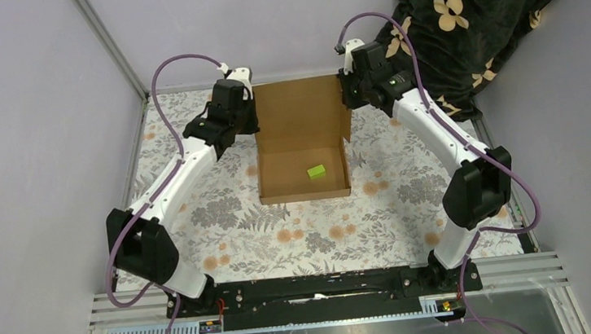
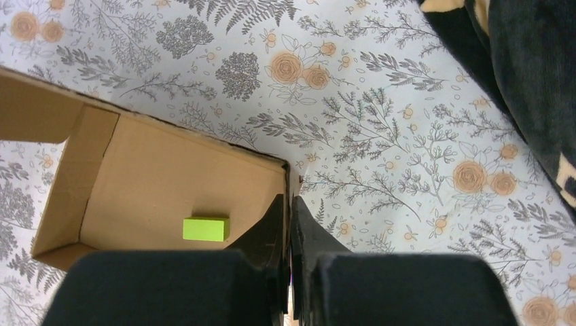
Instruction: Fold the paper box
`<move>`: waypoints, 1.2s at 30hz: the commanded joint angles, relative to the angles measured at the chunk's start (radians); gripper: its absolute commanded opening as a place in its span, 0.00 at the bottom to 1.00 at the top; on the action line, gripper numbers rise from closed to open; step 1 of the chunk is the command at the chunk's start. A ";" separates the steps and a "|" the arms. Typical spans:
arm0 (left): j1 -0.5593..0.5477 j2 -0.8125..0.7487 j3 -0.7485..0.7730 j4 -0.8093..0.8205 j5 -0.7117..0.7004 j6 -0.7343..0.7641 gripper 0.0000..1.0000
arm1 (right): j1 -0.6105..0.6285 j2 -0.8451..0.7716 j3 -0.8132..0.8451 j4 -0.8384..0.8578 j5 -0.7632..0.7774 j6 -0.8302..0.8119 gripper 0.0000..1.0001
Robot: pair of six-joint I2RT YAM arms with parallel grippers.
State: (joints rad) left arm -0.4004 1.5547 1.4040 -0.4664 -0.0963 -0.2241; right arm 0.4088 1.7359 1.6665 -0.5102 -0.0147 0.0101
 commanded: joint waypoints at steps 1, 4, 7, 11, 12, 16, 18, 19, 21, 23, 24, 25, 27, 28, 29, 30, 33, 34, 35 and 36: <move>-0.029 -0.039 -0.049 0.089 0.043 -0.036 0.26 | 0.045 -0.035 -0.004 0.022 0.023 0.102 0.00; -0.031 -0.051 -0.069 0.100 0.046 -0.042 0.26 | 0.053 -0.030 -0.007 0.018 0.081 0.144 0.00; -0.036 -0.057 -0.084 0.108 0.052 -0.048 0.26 | 0.064 -0.019 -0.007 0.009 0.138 0.186 0.00; -0.044 -0.068 -0.106 0.124 0.047 -0.056 0.26 | 0.082 -0.021 -0.025 0.020 0.203 0.235 0.00; -0.047 -0.071 -0.111 0.127 0.045 -0.057 0.26 | 0.086 -0.024 -0.030 0.023 0.222 0.243 0.00; -0.051 -0.088 -0.144 0.143 0.038 -0.060 0.26 | 0.108 -0.039 -0.064 0.050 0.282 0.280 0.00; -0.052 -0.098 -0.155 0.149 0.038 -0.061 0.26 | 0.117 -0.049 -0.088 0.067 0.309 0.297 0.00; -0.052 -0.102 -0.160 0.151 0.039 -0.061 0.26 | 0.121 -0.052 -0.099 0.072 0.320 0.302 0.00; -0.053 -0.112 -0.172 0.155 0.037 -0.061 0.26 | 0.132 -0.062 -0.119 0.087 0.341 0.312 0.00; -0.055 -0.123 -0.184 0.163 0.034 -0.063 0.26 | 0.140 -0.075 -0.144 0.106 0.354 0.318 0.00; -0.056 -0.127 -0.190 0.166 0.034 -0.064 0.26 | 0.145 -0.081 -0.154 0.116 0.360 0.321 0.00; -0.057 -0.133 -0.195 0.168 0.033 -0.065 0.26 | 0.149 -0.086 -0.164 0.121 0.369 0.324 0.00; -0.063 -0.141 -0.208 0.173 0.029 -0.068 0.26 | 0.157 -0.098 -0.187 0.135 0.383 0.329 0.00; -0.065 -0.144 -0.215 0.177 0.027 -0.070 0.26 | 0.159 -0.105 -0.200 0.145 0.384 0.334 0.00; -0.069 -0.148 -0.220 0.180 0.025 -0.071 0.26 | 0.161 -0.109 -0.207 0.150 0.381 0.336 0.00; -0.072 -0.150 -0.225 0.180 0.024 -0.073 0.26 | 0.162 -0.110 -0.212 0.151 0.381 0.339 0.00; -0.085 -0.161 -0.241 0.185 0.015 -0.078 0.26 | 0.170 -0.121 -0.230 0.154 0.387 0.347 0.00; -0.090 -0.165 -0.245 0.186 0.011 -0.079 0.26 | 0.173 -0.130 -0.242 0.165 0.392 0.351 0.00; -0.095 -0.169 -0.250 0.188 0.009 -0.080 0.26 | 0.174 -0.138 -0.255 0.173 0.391 0.357 0.00; -0.098 -0.172 -0.254 0.189 0.006 -0.081 0.26 | 0.174 -0.144 -0.269 0.176 0.392 0.359 0.00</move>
State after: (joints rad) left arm -0.4664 1.4040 1.1751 -0.3466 -0.1059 -0.2806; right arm 0.5514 1.6268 1.4494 -0.3450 0.3969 0.3122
